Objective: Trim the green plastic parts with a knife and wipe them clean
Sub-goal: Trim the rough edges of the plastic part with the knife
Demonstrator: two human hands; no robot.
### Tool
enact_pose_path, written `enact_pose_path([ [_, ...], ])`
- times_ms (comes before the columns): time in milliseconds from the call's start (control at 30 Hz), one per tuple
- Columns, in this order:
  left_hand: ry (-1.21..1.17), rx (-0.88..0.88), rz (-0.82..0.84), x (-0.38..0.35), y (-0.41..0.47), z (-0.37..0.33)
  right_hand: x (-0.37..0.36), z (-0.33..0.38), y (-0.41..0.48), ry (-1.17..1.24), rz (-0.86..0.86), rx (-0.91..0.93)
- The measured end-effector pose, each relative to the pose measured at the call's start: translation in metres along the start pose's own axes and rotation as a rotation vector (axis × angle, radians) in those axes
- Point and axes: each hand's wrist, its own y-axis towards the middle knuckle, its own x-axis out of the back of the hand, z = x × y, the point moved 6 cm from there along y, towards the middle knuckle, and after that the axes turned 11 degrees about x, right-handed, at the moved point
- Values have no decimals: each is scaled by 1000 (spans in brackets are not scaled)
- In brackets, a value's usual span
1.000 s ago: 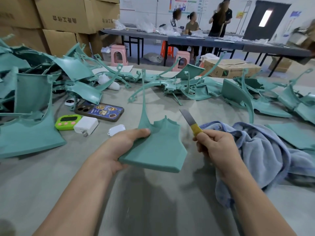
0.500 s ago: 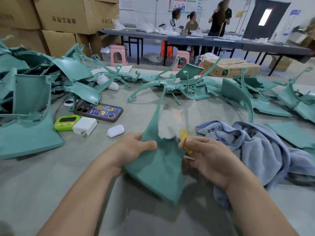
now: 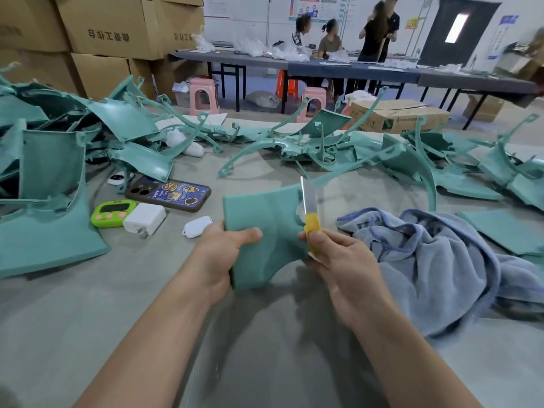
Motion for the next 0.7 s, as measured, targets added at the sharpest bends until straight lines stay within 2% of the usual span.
enact_pose_path([
  [100, 22, -123, -105, 8, 2, -9, 21, 20, 5, -584, -100, 289],
  [167, 35, -170, -86, 7, 0, -14, 23, 26, 6, -630, -80, 355],
  [233, 81, -189, -66, 2, -3, -14, 20, 22, 9, -659, -18, 321],
  [300, 104, -163, -86, 2, -4, -12, 20, 19, 11, -815, 3, 314],
  [367, 102, -113, -116, 7, -3, -11, 27, 24, 12, -946, -88, 365],
  [467, 128, -67, -139, 12, -3, -10, 39, 37, 10, -859, -207, 475],
  [533, 134, -62, -142, 12, -5, -9, 33, 41, 7, -829, -98, 529],
  [600, 98, -19, -97, 9, -6, -6, 25, 37, 7, -913, 16, 515],
  [633, 88, 0, -78, 8, -7, -6, 26, 36, 10, -950, -12, 498],
  [700, 89, 0, -87, 10, -5, -6, 39, 40, 15, -912, -174, 480],
])
